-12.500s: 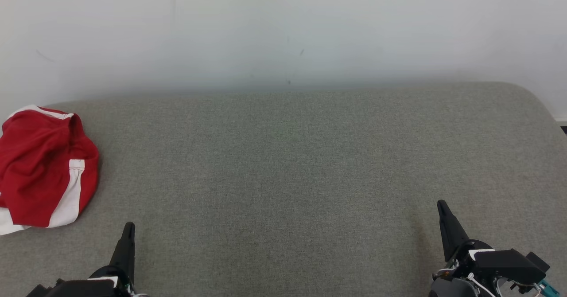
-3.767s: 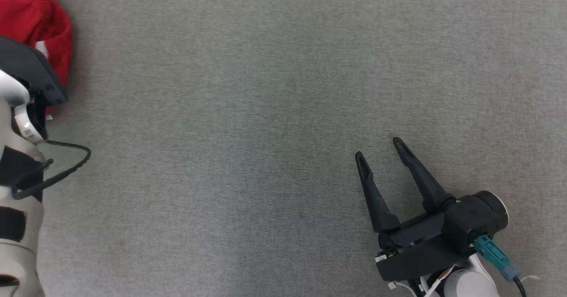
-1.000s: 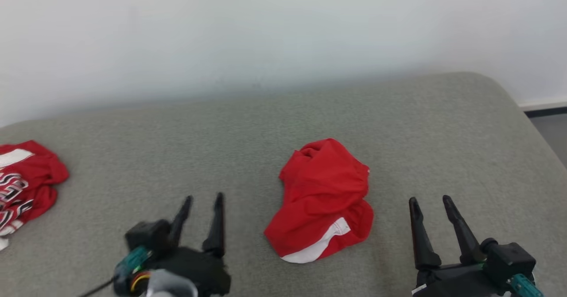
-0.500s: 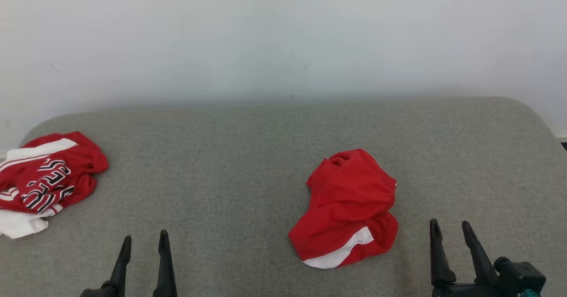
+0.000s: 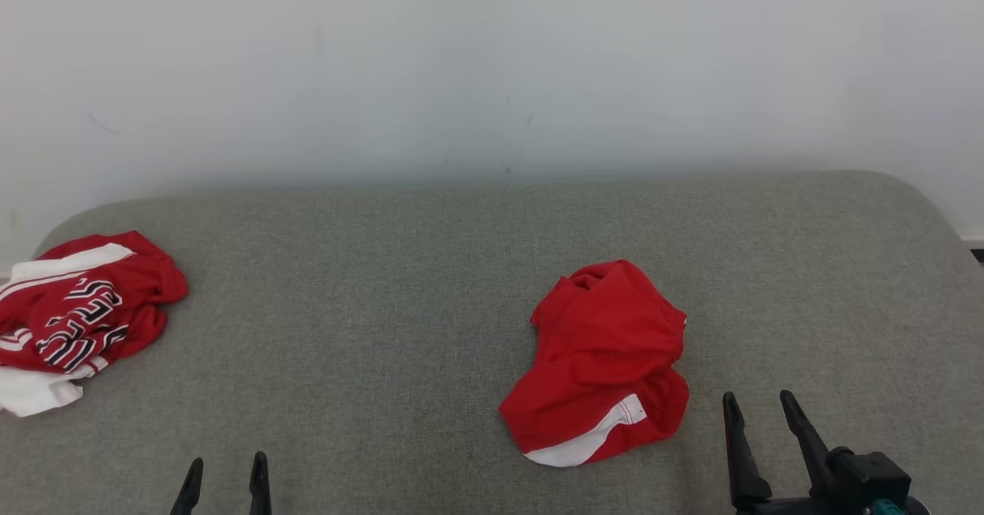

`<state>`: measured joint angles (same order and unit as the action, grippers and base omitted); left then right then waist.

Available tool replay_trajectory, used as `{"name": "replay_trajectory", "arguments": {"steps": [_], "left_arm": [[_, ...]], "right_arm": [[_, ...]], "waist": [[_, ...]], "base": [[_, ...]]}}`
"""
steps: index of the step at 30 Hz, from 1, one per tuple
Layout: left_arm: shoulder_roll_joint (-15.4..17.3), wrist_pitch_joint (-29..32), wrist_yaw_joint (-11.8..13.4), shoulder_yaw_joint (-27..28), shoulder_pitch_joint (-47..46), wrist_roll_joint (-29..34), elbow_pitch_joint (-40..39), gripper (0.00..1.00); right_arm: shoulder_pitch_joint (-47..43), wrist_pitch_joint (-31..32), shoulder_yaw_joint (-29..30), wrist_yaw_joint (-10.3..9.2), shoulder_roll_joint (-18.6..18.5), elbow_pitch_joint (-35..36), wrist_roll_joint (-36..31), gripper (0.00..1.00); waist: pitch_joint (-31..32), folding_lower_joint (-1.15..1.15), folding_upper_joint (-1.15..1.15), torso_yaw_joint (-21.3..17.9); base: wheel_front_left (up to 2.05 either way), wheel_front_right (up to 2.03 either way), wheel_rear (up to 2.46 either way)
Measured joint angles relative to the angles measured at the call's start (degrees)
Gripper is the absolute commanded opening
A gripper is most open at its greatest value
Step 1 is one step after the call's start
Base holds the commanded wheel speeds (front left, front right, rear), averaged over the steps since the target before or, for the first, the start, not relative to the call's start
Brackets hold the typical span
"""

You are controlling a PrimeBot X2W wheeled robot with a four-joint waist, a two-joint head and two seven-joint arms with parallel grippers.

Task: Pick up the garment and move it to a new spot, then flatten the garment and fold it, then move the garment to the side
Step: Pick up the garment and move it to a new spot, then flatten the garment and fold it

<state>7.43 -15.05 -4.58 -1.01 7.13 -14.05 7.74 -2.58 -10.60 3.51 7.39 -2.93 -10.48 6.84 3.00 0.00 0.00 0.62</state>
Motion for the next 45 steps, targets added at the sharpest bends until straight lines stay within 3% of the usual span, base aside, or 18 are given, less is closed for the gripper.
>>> {"name": "replay_trajectory", "arguments": {"steps": [15,34,41,45], "left_arm": [[-2.5,0.0,-2.4,3.6,0.7,2.1,0.5,1.0],[-3.2,0.0,-2.8,3.2,0.7,3.4,1.1,1.0],[-2.8,0.0,-2.8,2.1,0.6,3.5,2.2,1.0],[-1.7,0.0,-2.8,-1.7,-1.6,3.4,2.2,1.0]], "right_arm": [[-0.4,0.7,-0.6,0.0,0.0,1.7,-0.6,1.0],[-0.4,0.7,-0.1,0.0,0.0,1.7,0.5,1.0],[-0.4,1.1,-0.3,0.0,0.0,1.8,0.5,1.0],[-0.4,1.6,-0.5,0.0,0.0,2.2,0.6,1.0]], "waist": [[-0.6,0.0,0.0,-1.1],[-0.6,0.0,0.0,-1.0],[-0.8,0.0,0.0,-1.3],[-0.9,0.0,0.0,-2.3]], "base": [[0.0,0.0,0.0],[0.0,0.0,0.0],[0.0,0.0,0.0],[0.0,0.0,0.0]]}}
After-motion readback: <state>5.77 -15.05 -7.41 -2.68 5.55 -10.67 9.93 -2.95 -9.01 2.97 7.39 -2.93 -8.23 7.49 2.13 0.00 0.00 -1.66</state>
